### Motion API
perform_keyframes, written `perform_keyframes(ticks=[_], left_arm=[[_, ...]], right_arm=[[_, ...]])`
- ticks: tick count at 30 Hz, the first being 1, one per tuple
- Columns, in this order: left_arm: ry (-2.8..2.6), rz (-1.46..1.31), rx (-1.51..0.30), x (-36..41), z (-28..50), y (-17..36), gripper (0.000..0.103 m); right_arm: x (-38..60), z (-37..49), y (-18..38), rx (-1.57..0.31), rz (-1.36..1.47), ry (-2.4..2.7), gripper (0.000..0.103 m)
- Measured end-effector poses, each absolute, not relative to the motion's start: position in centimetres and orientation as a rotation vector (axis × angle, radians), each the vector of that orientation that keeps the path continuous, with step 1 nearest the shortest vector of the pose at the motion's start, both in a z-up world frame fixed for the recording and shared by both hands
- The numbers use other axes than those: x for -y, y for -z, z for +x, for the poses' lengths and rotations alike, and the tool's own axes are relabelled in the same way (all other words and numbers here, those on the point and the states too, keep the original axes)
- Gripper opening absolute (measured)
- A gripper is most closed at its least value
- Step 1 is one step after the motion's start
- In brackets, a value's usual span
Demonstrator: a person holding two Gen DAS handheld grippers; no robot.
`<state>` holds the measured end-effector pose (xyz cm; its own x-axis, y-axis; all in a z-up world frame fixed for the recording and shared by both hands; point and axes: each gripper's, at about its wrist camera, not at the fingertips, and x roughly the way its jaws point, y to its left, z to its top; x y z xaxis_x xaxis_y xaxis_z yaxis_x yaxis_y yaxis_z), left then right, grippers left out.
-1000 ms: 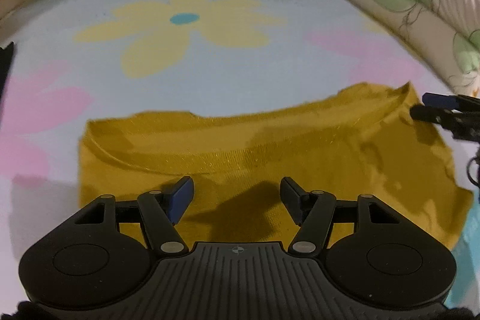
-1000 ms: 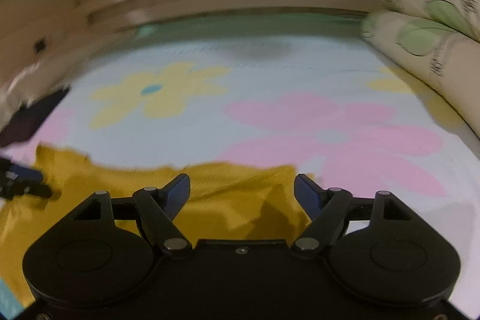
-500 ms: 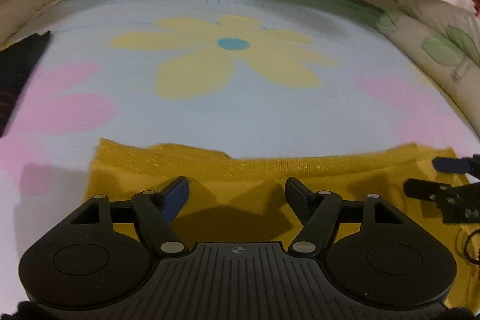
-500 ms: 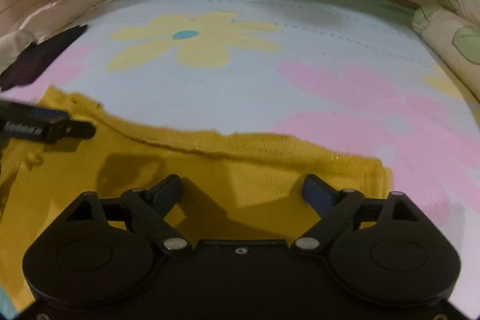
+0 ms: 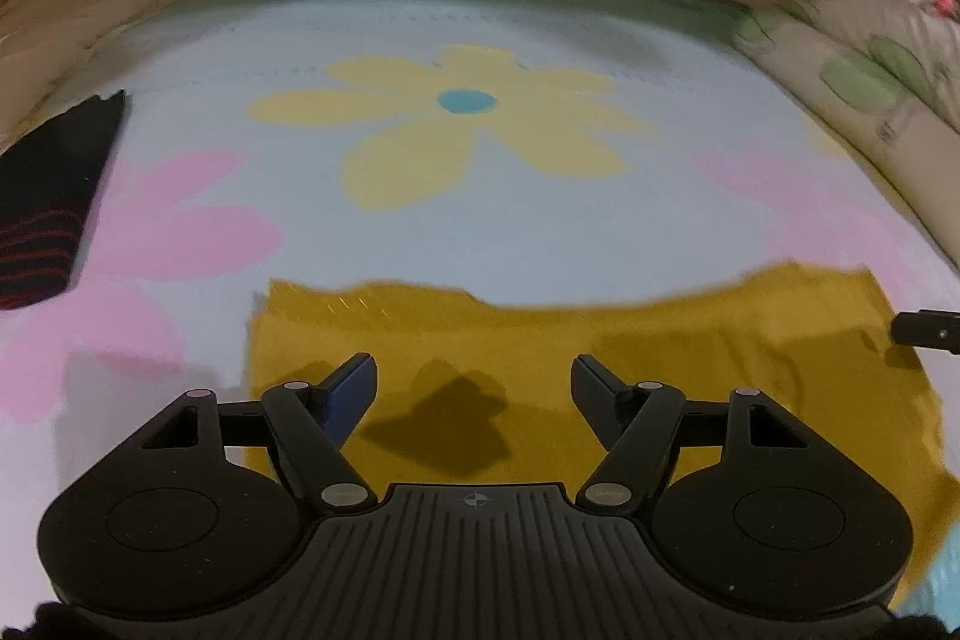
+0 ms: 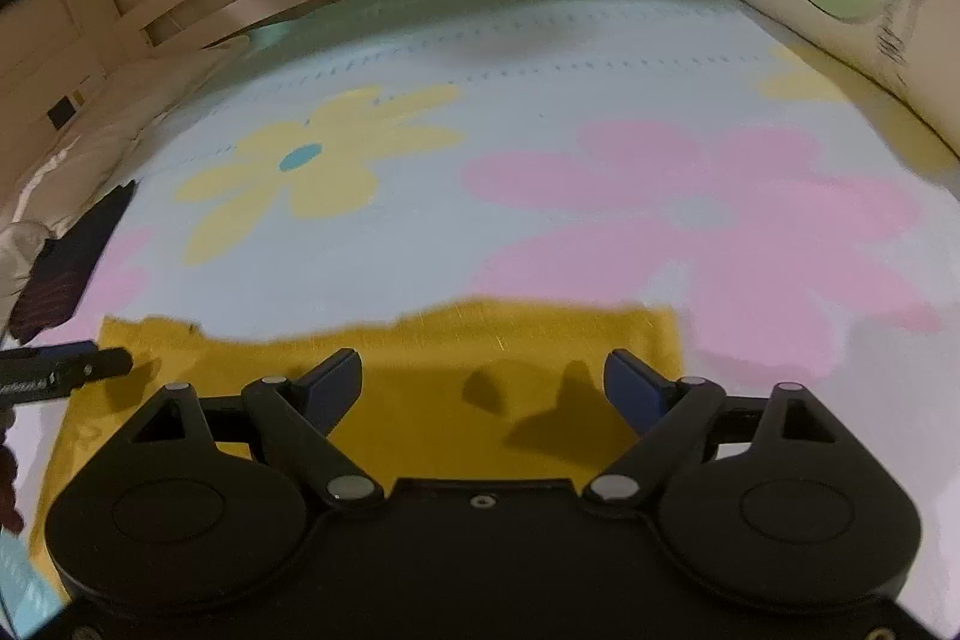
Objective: Fold small clothes
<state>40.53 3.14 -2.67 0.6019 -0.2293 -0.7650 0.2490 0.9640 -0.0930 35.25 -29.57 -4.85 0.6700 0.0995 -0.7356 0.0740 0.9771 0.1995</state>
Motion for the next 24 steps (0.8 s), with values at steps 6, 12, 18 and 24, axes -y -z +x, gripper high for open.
perform_keyframes(ticks=[6, 12, 18, 24], left_arm=[[0.343, 0.069, -0.958, -1.9, 35.8, 3.4, 0.070], [0.361, 0.193, -1.020, -0.8, 31.0, 5.9, 0.072], [0.333, 0.160, -1.033, -1.9, 28.5, 6.1, 0.077], [0.348, 0.082, -1.052, -2.7, 29.3, 6.2, 0.088]], right_arm=[[30.1, 30.6, 6.4, -0.971, 0.172, -0.016, 0.089], [28.4, 26.7, 7.9, -1.082, -0.046, -0.005, 0.092], [28.5, 25.0, 8.2, -1.124, -0.007, 0.012, 0.094], [29.4, 23.9, 7.4, -1.083, 0.135, -0.018, 0.094]])
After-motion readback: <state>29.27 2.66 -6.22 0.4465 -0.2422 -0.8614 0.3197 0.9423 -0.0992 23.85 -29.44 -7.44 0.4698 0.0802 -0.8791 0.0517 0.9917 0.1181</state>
